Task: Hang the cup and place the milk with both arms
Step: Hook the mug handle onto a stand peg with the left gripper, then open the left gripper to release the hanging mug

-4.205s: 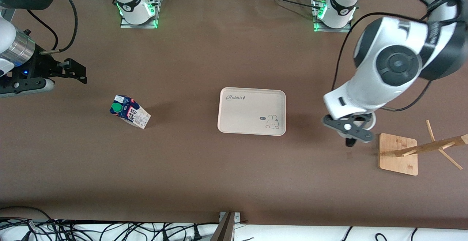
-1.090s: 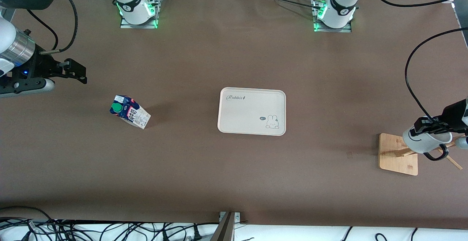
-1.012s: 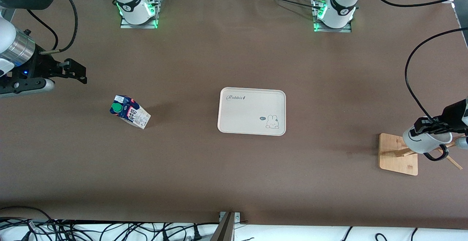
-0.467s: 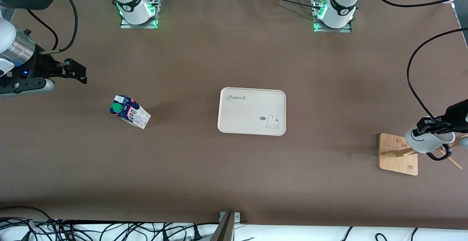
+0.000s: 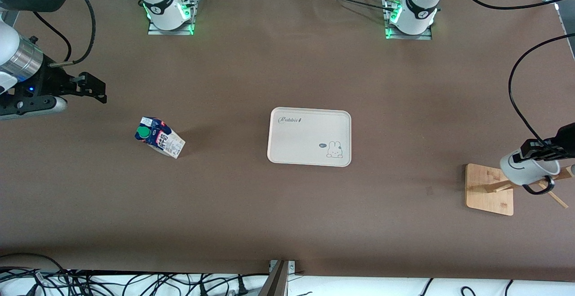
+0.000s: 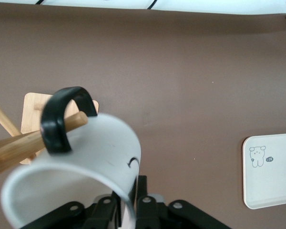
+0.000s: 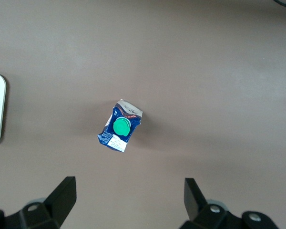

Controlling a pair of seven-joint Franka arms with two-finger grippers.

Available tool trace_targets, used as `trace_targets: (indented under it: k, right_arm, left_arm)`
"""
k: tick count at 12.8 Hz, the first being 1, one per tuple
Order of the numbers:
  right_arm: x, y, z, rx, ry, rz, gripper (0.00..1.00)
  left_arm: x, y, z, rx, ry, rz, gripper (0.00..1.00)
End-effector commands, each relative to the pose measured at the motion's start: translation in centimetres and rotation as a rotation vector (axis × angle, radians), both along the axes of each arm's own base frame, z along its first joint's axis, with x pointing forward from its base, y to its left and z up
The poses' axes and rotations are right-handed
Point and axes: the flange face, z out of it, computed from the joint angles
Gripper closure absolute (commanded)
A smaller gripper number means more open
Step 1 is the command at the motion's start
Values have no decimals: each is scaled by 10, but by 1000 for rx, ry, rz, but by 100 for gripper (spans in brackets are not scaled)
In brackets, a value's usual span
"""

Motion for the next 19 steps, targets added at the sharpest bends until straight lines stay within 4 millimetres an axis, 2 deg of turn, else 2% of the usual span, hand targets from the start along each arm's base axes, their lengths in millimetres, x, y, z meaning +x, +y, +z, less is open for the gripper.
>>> trace_targets:
  k: [1,6,8,10,12,13,14,16,19]
  right_arm:
    - [1,2,7,-13,-20,-5,0]
    - [1,4,7,-13,-22,3,0]
    - [1,3,7,-12,-21,1,0]
    - [2,2,7,-13,-26,0,0]
    - [2,3,7,-12,-24,3,0]
    - [2,3,7,-12,-24,3,0]
    - [2,2,7,-12,-24,2,0]
    - [2,3,7,-10,-24,3,0]
    - [2,3,7,-10,-24,3,0]
  left_arm:
    - [-8,-2,2,-34,11,-33,0]
    - [-34,-8,21,-39,161,-74,0]
    - [-41,-19,49,11,202,-72,0]
    - [-49,-41,70,28,229,-68,0]
    - [-53,-79,81,119,257,-78,0]
    - [-53,-110,83,160,258,-99,0]
    - [-53,-122,85,182,262,-86,0]
    - [-56,-133,88,187,263,-78,0]
    - [-62,-130,105,178,238,-66,0]
